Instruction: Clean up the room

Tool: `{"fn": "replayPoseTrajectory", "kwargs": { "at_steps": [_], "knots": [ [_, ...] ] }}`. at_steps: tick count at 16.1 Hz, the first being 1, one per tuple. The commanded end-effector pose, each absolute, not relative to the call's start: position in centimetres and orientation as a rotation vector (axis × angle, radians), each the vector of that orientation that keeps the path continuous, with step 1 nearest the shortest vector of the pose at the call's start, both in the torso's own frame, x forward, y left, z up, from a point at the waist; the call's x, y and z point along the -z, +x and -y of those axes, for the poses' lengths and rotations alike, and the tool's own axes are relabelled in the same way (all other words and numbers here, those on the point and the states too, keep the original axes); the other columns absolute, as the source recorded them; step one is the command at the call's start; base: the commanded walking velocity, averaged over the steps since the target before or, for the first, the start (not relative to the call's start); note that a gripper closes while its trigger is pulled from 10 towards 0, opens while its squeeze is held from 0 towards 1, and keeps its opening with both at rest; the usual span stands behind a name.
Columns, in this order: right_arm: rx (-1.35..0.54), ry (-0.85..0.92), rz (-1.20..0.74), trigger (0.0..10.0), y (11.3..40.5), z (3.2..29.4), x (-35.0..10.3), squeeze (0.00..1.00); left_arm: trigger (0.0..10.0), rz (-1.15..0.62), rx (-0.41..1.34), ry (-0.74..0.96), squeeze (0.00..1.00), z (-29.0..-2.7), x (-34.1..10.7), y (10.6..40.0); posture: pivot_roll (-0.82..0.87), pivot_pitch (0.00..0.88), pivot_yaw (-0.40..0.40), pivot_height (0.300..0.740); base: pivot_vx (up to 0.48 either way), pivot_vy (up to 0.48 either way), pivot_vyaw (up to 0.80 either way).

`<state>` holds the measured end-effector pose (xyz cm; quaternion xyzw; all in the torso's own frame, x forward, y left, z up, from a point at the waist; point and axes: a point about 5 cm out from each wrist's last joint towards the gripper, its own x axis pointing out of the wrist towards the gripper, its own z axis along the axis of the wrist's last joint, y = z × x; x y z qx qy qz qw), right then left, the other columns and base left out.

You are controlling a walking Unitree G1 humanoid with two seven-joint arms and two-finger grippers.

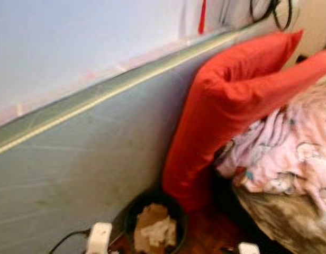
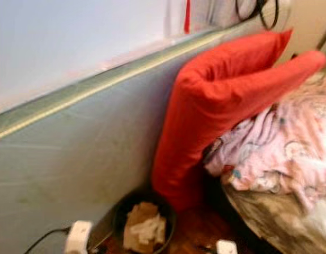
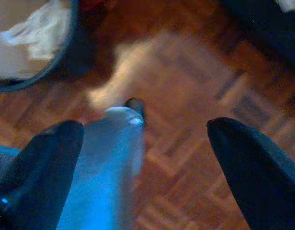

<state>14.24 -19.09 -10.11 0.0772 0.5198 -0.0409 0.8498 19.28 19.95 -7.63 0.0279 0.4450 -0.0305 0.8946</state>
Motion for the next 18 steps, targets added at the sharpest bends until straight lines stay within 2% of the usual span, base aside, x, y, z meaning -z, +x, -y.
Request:
{"fn": "replayPoseTrajectory", "kwargs": {
  "at_steps": [1,9,16,18],
  "knots": [
    [0.074,0.174,-1.106,10.0,13.89,18.48,10.31,0.00,10.0,-0.967,0.039,0.065,0.00,-20.85,8.14,18.00,0.09,0.035,-0.010,0.740,0.000,0.000,-0.79],
    [0.076,0.171,-1.101,10.0,13.92,18.60,10.28,0.00,10.0,-0.975,0.035,0.060,0.00,-20.75,8.27,17.81,0.08,0.038,-0.012,0.740,0.000,0.000,-0.79],
    [0.088,0.198,-1.074,10.0,14.06,18.53,10.20,0.00,10.0,-0.989,0.054,0.087,0.00,-20.69,8.37,17.64,0.08,0.038,-0.013,0.740,0.000,0.000,0.00],
    [0.088,0.201,-1.068,10.0,14.11,18.54,10.18,0.00,10.0,-0.993,0.062,0.086,0.00,-20.52,8.43,17.58,0.09,0.038,-0.014,0.740,0.000,-0.261,0.00]
  ]
}}
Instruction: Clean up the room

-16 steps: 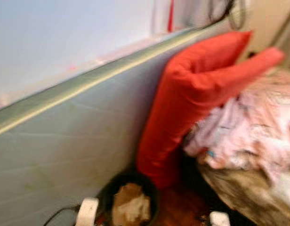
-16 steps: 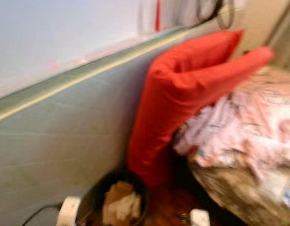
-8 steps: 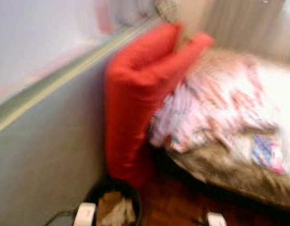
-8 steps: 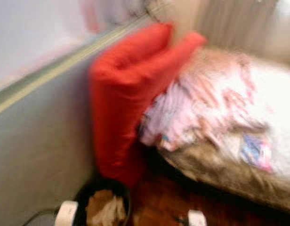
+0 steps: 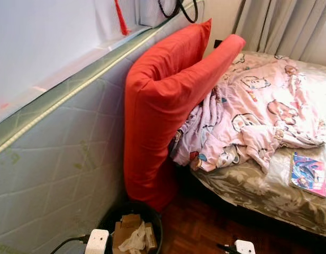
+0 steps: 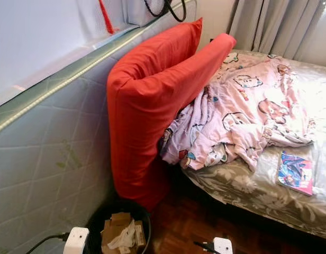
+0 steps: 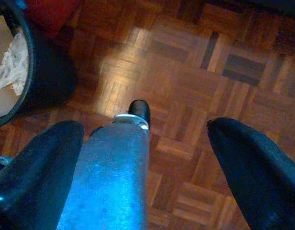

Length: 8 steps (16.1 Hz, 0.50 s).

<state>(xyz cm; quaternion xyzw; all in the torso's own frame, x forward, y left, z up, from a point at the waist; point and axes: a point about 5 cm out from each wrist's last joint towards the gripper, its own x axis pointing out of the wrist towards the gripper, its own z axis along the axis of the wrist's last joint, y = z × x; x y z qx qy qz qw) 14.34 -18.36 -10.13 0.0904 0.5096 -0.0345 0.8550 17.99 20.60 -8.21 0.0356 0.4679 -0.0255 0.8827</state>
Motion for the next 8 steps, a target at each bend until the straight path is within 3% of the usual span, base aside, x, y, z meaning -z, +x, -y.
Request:
{"fn": "replayPoseTrajectory", "kwargs": {
  "at_steps": [1,7,8],
  "knots": [
    [0.087,0.201,-1.067,10.0,14.13,18.54,10.17,0.00,10.0,-0.994,0.065,0.084,0.00,-20.45,8.45,17.57,0.09,0.037,-0.014,0.740,0.000,-0.307,0.00],
    [0.088,0.199,-1.072,10.0,14.10,18.57,10.18,0.00,10.0,-0.988,0.078,0.084,0.00,-20.15,8.38,17.80,0.08,0.038,-0.013,0.740,0.000,-0.298,0.00],
    [0.084,0.193,-1.075,10.0,14.09,18.58,10.19,0.00,10.0,-0.988,0.080,0.083,0.00,-20.11,8.38,17.81,0.08,0.038,-0.015,0.740,0.000,-0.296,-0.78]
  ]
}}
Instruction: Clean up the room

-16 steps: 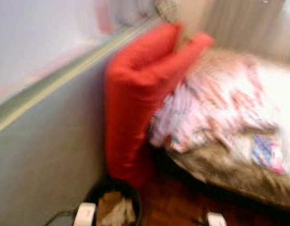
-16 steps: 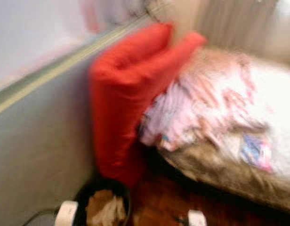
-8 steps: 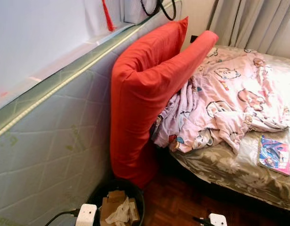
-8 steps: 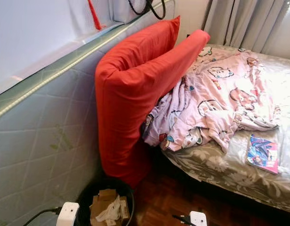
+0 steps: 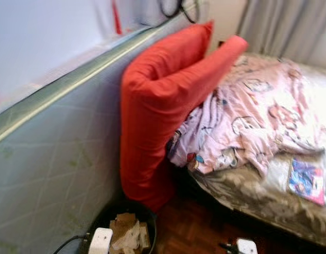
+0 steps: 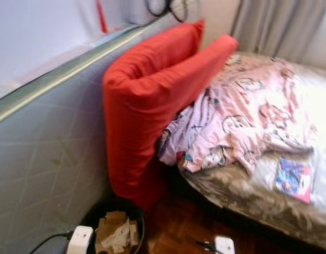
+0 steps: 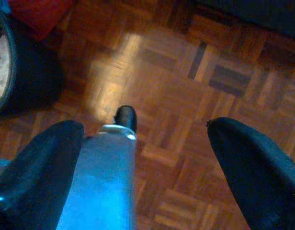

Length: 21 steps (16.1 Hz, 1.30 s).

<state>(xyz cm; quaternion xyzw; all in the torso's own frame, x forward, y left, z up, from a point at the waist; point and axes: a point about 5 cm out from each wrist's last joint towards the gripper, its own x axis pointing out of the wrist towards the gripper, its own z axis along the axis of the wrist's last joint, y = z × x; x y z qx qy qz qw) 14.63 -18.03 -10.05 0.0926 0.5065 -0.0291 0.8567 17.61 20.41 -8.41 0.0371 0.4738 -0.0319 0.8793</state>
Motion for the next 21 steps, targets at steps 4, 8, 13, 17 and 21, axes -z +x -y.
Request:
{"fn": "replayPoseTrajectory", "kwargs": {
  "at_steps": [4,8,13,17,21],
  "knots": [
    [0.087,0.197,-1.066,10.0,14.14,18.59,10.16,0.00,10.0,-0.984,0.080,0.079,0.00,-20.07,8.34,17.91,0.08,0.037,-0.015,0.740,0.000,-0.297,-0.39],
    [0.093,0.208,-1.060,10.0,14.15,18.58,10.15,0.00,10.0,-0.983,0.081,0.081,0.00,-20.10,8.31,17.95,0.09,0.039,-0.017,0.740,0.000,-0.297,0.00],
    [0.097,0.208,-1.061,10.0,14.11,18.61,10.16,0.00,10.0,-0.980,0.083,0.075,0.00,-20.04,8.30,17.98,0.08,0.038,-0.018,0.740,0.000,-0.298,0.00],
    [0.094,0.207,-1.059,10.0,14.12,18.64,10.15,0.00,10.0,-0.977,0.078,0.070,0.00,-20.06,8.27,18.01,0.08,0.038,-0.019,0.740,0.000,-0.300,0.00],
    [0.092,0.204,-1.061,10.0,14.07,18.66,10.16,0.00,10.0,-0.976,0.081,0.068,0.00,-20.00,8.28,18.02,0.08,0.029,-0.019,0.740,0.000,-0.297,0.00]
  ]
}}
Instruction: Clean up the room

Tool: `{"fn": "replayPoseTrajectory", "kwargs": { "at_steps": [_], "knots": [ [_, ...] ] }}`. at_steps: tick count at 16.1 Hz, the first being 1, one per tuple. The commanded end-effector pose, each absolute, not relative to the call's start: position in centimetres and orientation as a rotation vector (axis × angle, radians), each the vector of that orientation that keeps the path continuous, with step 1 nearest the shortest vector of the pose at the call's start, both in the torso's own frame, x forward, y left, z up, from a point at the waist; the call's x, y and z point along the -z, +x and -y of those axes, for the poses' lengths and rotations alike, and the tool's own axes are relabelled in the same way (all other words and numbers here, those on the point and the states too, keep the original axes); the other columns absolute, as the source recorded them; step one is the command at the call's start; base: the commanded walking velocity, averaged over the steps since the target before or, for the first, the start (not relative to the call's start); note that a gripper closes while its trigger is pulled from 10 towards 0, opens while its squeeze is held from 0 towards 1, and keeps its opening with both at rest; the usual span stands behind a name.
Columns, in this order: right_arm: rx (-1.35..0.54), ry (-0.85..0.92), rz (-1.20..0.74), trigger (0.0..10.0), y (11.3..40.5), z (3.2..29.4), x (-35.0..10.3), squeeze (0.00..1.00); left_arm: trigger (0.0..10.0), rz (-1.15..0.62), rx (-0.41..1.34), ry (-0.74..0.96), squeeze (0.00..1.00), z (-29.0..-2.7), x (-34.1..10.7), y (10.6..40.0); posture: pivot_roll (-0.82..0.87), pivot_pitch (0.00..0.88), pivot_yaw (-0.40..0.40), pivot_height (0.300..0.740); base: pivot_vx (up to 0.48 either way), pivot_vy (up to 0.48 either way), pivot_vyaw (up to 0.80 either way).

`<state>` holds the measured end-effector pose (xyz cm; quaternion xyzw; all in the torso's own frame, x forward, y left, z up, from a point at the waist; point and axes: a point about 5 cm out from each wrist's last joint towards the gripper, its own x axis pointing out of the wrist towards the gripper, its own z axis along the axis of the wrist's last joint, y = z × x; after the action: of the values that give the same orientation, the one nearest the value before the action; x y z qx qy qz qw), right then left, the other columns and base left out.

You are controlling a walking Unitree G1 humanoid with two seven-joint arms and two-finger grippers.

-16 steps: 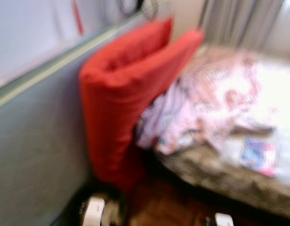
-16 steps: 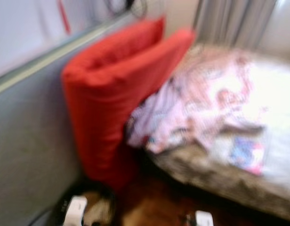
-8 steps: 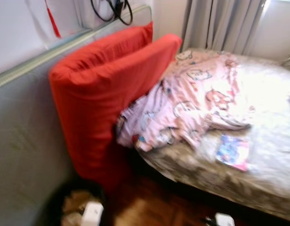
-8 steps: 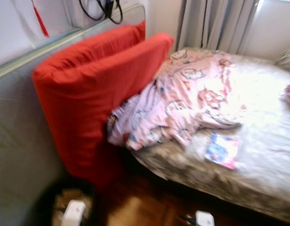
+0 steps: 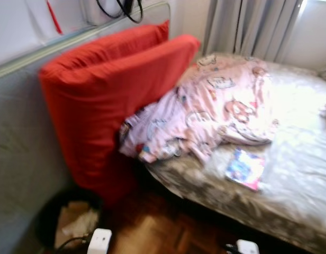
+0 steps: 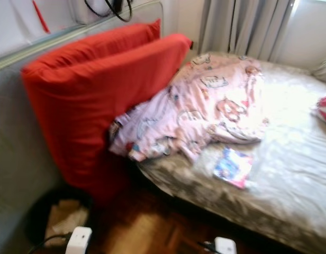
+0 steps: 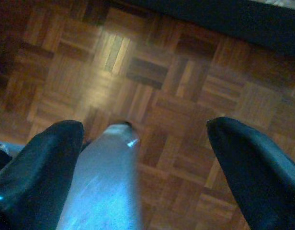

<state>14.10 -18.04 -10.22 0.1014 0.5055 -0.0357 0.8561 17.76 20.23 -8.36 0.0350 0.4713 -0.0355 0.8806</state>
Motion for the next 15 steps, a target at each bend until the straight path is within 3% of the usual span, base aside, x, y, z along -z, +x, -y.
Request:
{"fn": "replayPoseTrajectory", "kwargs": {
  "at_steps": [1,15],
  "knots": [
    [0.091,0.202,-1.061,10.0,14.05,18.69,10.17,0.00,10.0,-0.976,0.081,0.066,0.00,-19.95,8.29,18.01,0.08,0.027,-0.020,0.740,0.000,-0.300,0.00],
    [0.071,0.173,-1.066,10.0,13.86,18.84,10.20,0.00,10.0,-0.943,0.037,0.006,0.00,-19.98,8.24,18.01,0.08,0.000,-0.026,0.740,0.021,-0.021,0.00]
  ]
}}
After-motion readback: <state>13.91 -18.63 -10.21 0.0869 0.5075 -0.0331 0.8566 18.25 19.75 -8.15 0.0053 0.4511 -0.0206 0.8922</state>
